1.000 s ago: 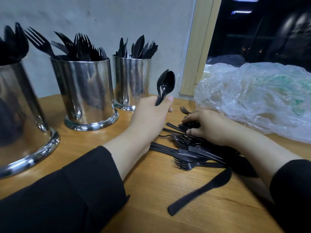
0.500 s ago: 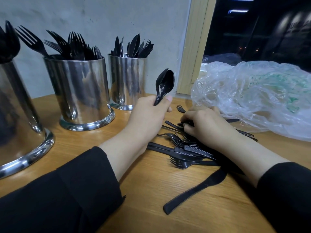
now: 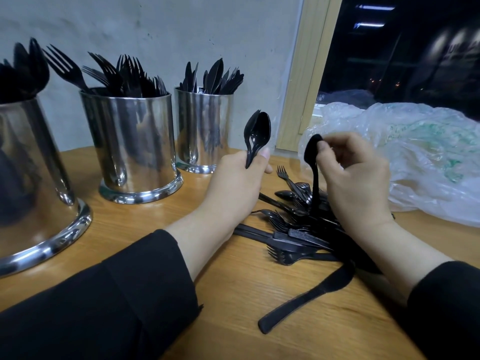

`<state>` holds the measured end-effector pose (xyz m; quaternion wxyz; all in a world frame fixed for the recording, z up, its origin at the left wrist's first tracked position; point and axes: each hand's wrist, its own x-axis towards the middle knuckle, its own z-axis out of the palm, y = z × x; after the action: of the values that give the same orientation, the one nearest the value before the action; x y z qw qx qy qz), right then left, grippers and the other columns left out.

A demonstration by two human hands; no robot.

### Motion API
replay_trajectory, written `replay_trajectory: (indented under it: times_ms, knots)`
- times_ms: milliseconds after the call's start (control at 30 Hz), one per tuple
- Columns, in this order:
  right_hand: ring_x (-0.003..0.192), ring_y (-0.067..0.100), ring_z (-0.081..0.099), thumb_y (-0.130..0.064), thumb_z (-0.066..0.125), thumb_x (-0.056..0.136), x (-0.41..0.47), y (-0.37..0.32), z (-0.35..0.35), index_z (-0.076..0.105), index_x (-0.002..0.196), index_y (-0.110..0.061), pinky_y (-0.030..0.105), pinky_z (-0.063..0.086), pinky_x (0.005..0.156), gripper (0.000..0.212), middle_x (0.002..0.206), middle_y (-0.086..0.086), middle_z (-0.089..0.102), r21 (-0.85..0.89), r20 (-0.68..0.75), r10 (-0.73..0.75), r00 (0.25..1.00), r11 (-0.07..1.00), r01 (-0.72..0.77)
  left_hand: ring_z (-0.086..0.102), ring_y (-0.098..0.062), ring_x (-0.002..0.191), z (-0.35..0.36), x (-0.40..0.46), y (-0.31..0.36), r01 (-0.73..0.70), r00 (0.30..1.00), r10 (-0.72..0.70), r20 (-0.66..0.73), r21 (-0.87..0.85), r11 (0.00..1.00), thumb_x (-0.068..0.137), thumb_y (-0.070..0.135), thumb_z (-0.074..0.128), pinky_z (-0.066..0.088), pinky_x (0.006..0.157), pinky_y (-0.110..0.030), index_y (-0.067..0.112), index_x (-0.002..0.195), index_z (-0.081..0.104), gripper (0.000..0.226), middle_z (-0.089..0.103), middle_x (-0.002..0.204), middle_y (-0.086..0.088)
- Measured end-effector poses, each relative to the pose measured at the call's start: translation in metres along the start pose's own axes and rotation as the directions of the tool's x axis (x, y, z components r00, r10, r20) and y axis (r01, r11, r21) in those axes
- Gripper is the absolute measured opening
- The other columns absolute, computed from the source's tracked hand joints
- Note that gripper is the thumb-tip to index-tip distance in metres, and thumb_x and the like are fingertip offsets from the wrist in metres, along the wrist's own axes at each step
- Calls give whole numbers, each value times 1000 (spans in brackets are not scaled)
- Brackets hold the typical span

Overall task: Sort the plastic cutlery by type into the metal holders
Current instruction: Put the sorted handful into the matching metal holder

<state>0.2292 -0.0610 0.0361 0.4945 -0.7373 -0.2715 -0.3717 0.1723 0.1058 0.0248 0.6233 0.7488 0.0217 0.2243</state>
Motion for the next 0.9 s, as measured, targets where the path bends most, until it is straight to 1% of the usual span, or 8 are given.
replay_trajectory:
  times_ms: [167, 333, 433, 533, 633, 700, 800, 900]
  knots:
    - [69, 13, 66, -15, 63, 98, 3, -12, 0, 62, 89, -27, 23, 51, 66, 15, 76, -4, 68, 268, -118, 170, 978, 954, -133, 65, -15, 58, 3, -1, 1, -56, 998, 54, 44, 40, 998, 105, 40, 50, 58, 62, -32, 14, 87, 68, 36, 70, 67, -2]
    - [61, 7, 66, -15, 64, 98, -3, -16, 8, 61, 92, -19, 19, 50, 65, 8, 61, -6, 66, 278, -72, 182, 981, 948, -155, 75, -18, 77, 12, -9, 6, -5, 971, 18, 239, -56, 998, 105, 34, 52, 63, 78, -35, 9, 106, 70, 31, 78, 85, -6]
    - [67, 7, 67, -16, 63, 99, -2, -15, 10, 65, 96, -17, 22, 53, 70, 4, 66, -9, 69, 264, -11, 191, 981, 947, -182, 59, -18, 55, 15, -14, 7, -8, 949, 32, 315, -76, 997, 106, 33, 52, 55, 59, -34, 10, 108, 68, 28, 63, 64, -2]
    - [75, 5, 66, -20, 61, 99, -7, -7, 10, 69, 98, -18, 27, 55, 74, 8, 82, -10, 73, 160, 110, 196, 974, 964, -212, 36, -9, 46, 11, -11, 7, 16, 978, 5, 207, -99, 995, 104, 34, 55, 35, 46, -26, 11, 99, 68, 27, 43, 55, 13]
    - [74, 2, 58, -23, 61, 99, -20, 4, -2, 71, 96, -23, 17, 42, 68, 11, 82, -16, 66, -84, 310, 46, 950, 996, -21, 34, -9, 47, 3, -3, 8, 11, 997, -3, 77, -105, 994, 101, 41, 60, 28, 48, -28, 18, 84, 58, 28, 43, 61, 9]
    - [87, 1, 58, -23, 59, 99, -29, 6, -13, 73, 103, -22, 13, 40, 77, 15, 92, -17, 65, -137, 456, -51, 889, 982, 127, 33, -10, 46, 0, -1, 6, 40, 999, -37, 31, -121, 992, 100, 45, 60, 27, 46, -26, 20, 79, 52, 33, 42, 65, 4]
    - [109, 2, 54, -30, 53, 96, -39, 5, -26, 69, 118, -27, 26, 41, 97, 27, 110, -21, 63, -159, 651, -86, 754, 956, 246, 31, -11, 44, 2, -2, 5, 92, 995, -86, 42, -172, 981, 102, 43, 58, 25, 40, -22, 14, 83, 58, 35, 44, 65, 1]
    - [118, 0, 48, -29, 50, 96, -45, 7, -33, 63, 127, -34, 38, 38, 101, 35, 119, -26, 59, -195, 743, -58, 667, 934, 299, 35, -12, 44, 5, -6, 4, 74, 993, -58, 98, -169, 983, 104, 40, 55, 29, 40, -24, 9, 91, 66, 36, 47, 62, 2]
